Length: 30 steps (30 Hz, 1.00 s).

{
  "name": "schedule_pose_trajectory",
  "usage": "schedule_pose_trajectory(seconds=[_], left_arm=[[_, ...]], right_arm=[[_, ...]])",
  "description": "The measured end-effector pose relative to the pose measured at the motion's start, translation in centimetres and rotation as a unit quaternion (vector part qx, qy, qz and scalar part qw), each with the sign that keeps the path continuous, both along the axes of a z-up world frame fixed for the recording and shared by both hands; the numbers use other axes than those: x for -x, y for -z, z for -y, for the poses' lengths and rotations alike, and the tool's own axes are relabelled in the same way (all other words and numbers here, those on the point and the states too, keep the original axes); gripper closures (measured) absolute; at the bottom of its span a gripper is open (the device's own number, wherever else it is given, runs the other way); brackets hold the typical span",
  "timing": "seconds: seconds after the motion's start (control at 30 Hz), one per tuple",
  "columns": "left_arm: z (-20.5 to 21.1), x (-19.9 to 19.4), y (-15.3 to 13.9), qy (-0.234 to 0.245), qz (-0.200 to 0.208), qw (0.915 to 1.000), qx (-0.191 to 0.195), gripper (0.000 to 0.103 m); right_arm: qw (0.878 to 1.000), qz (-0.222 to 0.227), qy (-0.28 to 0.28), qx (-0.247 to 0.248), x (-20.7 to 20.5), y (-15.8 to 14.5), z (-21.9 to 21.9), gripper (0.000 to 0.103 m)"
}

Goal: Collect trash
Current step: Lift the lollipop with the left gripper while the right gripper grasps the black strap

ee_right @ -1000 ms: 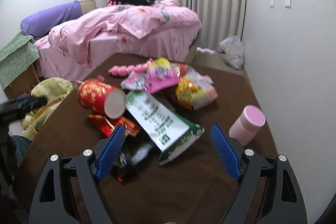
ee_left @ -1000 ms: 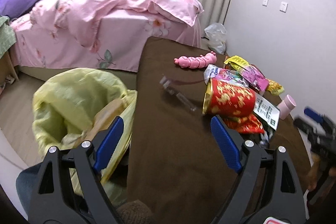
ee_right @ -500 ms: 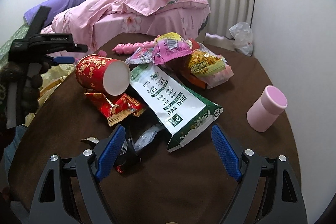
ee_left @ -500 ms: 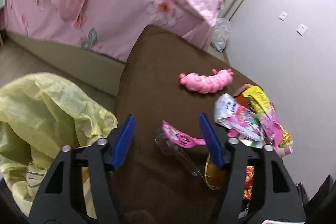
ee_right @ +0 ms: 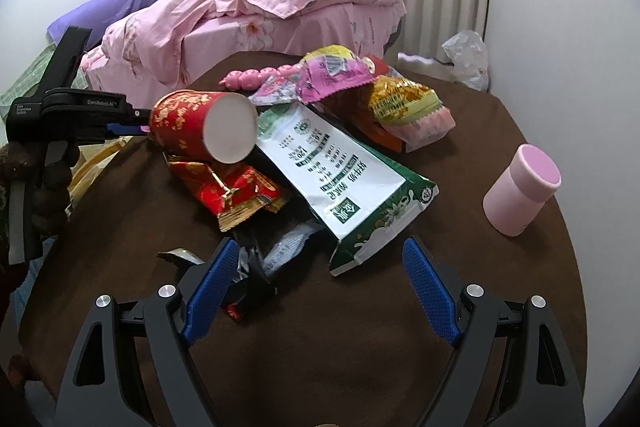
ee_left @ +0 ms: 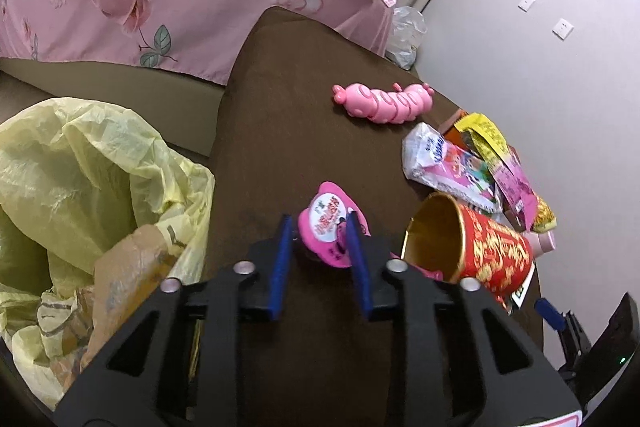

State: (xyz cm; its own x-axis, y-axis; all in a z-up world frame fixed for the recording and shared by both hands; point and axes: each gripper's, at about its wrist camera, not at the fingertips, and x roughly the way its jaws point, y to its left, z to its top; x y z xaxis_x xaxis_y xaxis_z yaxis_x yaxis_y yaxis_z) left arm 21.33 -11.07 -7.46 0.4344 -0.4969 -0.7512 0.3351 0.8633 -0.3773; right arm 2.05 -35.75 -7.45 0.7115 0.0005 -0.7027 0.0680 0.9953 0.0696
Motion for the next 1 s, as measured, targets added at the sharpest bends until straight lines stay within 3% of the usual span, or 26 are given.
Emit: schedule_pose_trajectory(seconds=[0.23, 0.47, 0.7, 0.87, 0.93, 1.0], left_arm=[[-0.5, 2.3, -1.1, 0.011, 0.028, 0.9995, 0.001, 0.086], [-1.8, 5.2, -2.1, 0.035, 0.038, 0.9987, 0.003, 0.087], [-3.2, 7.2, -1.5, 0.040, 0.021, 0.9989, 0.008, 0.087], [-3.6, 8.0, -0.9, 0.034, 0.012, 0.9993, 0.011, 0.087], [-3.7, 8.3, -0.8, 0.032, 0.012, 0.9993, 0.013, 0.087], [-3.6, 8.6, -1.0, 0.033, 0.018, 0.9992, 0.010, 0.087]], right_arm=[[1.000, 0.010, -0.012, -0.003, 0.2, -0.7, -0.6, 0.022], [0.998, 0.000, -0.060, -0.012, 0.7, -0.2, -2.5, 0.024], [0.996, -0.028, -0.080, -0.014, -0.6, 1.7, -3.6, 0.037], [0.992, -0.049, -0.082, -0.086, -1.9, 2.7, -2.2, 0.055], [0.991, -0.047, -0.084, -0.090, -1.7, 2.6, -2.0, 0.069], [0.991, -0.044, -0.086, -0.088, -1.5, 2.4, -2.0, 0.074]])
